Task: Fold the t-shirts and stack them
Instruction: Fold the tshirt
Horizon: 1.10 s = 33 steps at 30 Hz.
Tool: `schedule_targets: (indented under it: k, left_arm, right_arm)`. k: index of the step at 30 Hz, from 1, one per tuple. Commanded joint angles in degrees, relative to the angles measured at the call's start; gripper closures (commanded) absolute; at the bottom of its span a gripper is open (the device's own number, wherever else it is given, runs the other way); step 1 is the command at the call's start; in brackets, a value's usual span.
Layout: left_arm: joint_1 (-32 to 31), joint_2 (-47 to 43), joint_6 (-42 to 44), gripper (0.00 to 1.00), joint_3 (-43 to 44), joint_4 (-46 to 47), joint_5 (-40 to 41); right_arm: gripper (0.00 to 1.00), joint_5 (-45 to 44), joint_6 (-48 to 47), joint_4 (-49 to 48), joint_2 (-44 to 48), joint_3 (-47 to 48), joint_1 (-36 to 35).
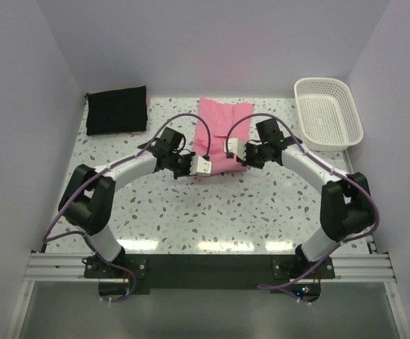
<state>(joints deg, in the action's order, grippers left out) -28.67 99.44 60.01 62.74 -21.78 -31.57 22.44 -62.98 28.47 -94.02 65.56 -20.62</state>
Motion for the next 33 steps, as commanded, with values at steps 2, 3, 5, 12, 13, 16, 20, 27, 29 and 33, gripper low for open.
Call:
schedule_targets:
  k: [2,3,5,12,13,16,20,27,29,33]
  left_arm:
    - [-0.34,-7.05,-1.73,1.0,0.55,-8.01,-4.55]
    - [-0.6,-8.02,-2.35,1.0,-0.76,-8.71,-4.9]
    - [-1.57,-11.26,-2.53,1.0,-2.09,-12.22,-6.65]
    - [-6.49,-20.76,1.7,1.0,-2.55,-36.47,-17.46]
    - [-6.4,-21.47,0.47,1.0,-1.58,-38.49,-18.25]
    - [-5.88,-22.36,-2.08,1.0,3.25,-40.0,-17.57]
    - [0.17,-13.53,-2.53,1.0,13.6,-40.09,-17.91]
    - [6.6,10.58,-5.85,1.0,33.99,-39.22,-16.24]
    - [7.22,17.24,-6.57,0.98,37.35,-38.16,-15.19]
    - [7.92,25.35,-9.02,0.98,41.93,-33.61,-11.5]
  right_arm:
    - [1.0,2.0,1.2,9.03,5.68,1.07,-0.03]
    - [1.0,2.08,0.58,10.37,6.56,0.37,-0.21]
    - [1.0,3.05,-1.79,15.11,10.42,-2.44,-0.82]
    - [1.0,13.5,-4.69,39.27,26.59,-4.04,-2.14]
    - [1.0,14.03,-3.74,40.43,27.74,-3.25,-2.14]
    - [1.0,13.86,-1.89,39.57,27.23,-0.01,-1.97]
    - [1.0,15.44,0.05,38.24,14.27,8.25,-0.13]
    - [1.0,15.8,-4.08,38.33,-11.91,25.47,6.9]
    - [1.0,15.19,-4.43,40.34,-18.27,32.94,8.05]
    - [1.0,14.39,-1.89,40.44,-28.66,41.13,8.14]
